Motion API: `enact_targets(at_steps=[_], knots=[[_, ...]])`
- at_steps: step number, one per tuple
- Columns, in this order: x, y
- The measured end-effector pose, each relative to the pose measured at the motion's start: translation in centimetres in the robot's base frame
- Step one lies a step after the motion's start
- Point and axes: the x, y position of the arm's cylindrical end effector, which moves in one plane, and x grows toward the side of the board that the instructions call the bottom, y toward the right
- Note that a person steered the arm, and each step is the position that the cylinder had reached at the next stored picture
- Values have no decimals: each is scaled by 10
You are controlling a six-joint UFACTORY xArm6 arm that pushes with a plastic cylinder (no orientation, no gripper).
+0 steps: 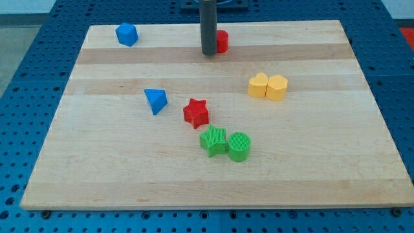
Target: Place the red circle towards the top center
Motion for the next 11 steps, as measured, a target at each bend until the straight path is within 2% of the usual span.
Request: enact_targets(at_steps=[1,3,7,9,10,11], knots=[[-11,0],[31,2],[-19,21],[-23,21],[-16,21],[11,6]])
